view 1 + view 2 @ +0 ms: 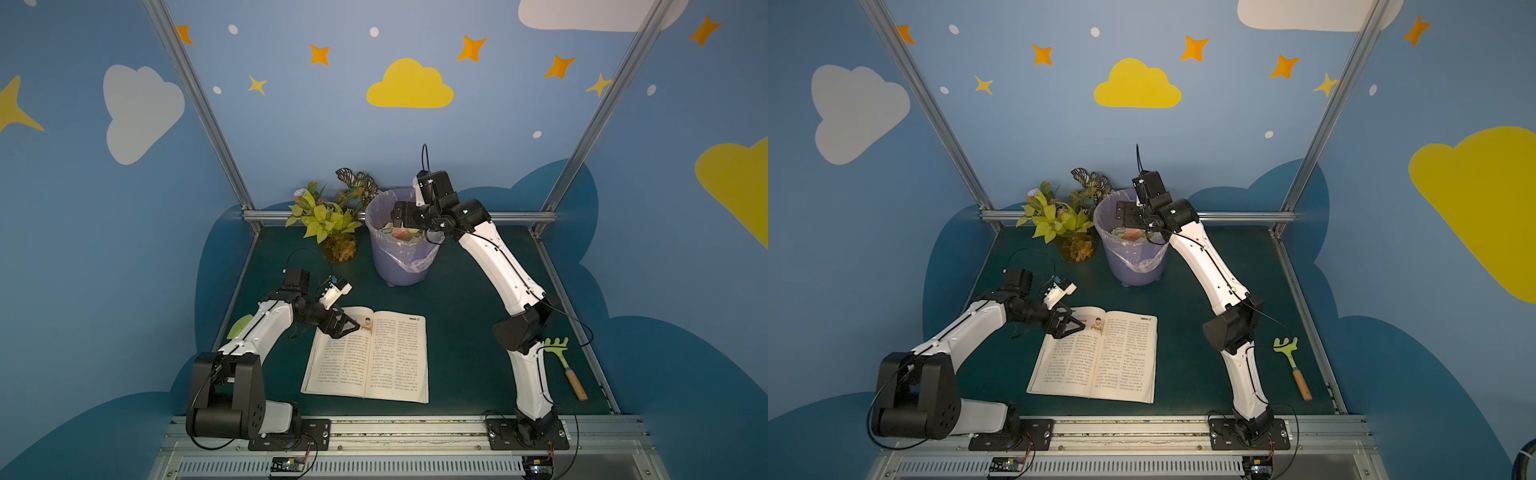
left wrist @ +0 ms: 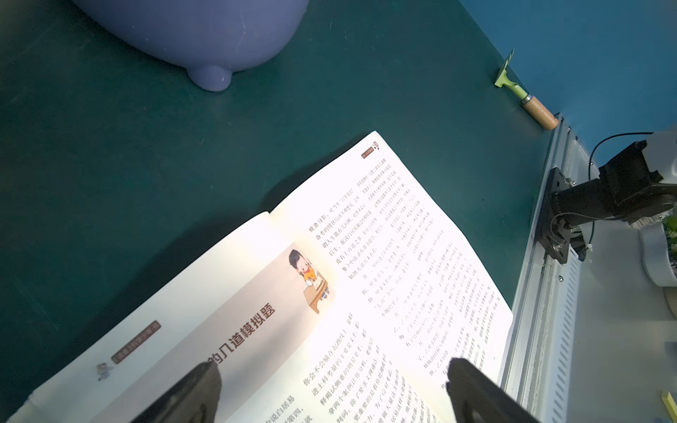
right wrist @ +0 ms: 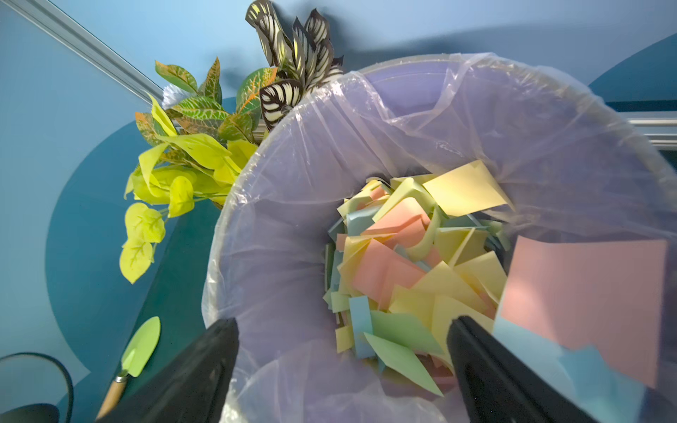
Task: Peel off the used sticky note
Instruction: Place the note in the trash bin.
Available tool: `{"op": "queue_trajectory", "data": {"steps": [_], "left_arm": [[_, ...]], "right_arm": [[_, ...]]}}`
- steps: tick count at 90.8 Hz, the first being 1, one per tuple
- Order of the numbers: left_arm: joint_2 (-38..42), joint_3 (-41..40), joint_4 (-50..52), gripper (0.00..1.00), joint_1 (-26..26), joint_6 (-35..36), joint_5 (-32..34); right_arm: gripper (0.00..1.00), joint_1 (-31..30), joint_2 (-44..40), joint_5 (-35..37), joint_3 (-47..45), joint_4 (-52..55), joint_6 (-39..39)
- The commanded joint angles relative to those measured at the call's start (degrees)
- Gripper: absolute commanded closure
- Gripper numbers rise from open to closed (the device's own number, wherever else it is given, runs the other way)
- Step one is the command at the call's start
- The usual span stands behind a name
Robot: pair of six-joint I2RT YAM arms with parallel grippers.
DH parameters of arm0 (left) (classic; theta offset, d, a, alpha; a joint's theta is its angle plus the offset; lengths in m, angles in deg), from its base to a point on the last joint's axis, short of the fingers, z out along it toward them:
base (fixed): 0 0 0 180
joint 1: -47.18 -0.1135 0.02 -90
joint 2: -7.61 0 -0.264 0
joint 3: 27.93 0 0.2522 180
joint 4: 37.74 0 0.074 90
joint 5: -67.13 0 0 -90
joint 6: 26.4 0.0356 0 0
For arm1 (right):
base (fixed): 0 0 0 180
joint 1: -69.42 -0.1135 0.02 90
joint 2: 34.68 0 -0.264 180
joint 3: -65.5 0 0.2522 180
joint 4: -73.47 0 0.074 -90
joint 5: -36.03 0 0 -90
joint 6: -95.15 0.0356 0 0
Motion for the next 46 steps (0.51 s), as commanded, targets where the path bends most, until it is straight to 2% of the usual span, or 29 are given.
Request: {"op": "queue_trajectory", "data": {"steps": [1,11,22,36,46], "left_arm": [[1.8,0.2,2.9,0.00,-1.3,2.0,0.4],[1.8,1.5,4.9,0.00,-3.4,3.6,2.0],[0.6,3.1,9.2,0.01,-4.8,9.4,7.0],[-0.3,1.2,11.5,0.02,-5.6,17.4,13.9],[-2.9,0.1,11.7,0.05,-5.6,20.4,17.8]], "right_arm": [[0.04,-0.3,-0.8,-4.3,2.8,1.1,0.9],[0.03,-2.8,-5.8,-2.1,0.3,1.7,-5.4],[0.03,-6.1,-16.7,3.9,-11.9,-2.0,-9.5],[0.03,-9.6,-34.3,14.0,-38.2,-9.5,-6.9],[0.02,-10.1,-47.0,15.6,-61.3,-17.4,-0.9]]}}
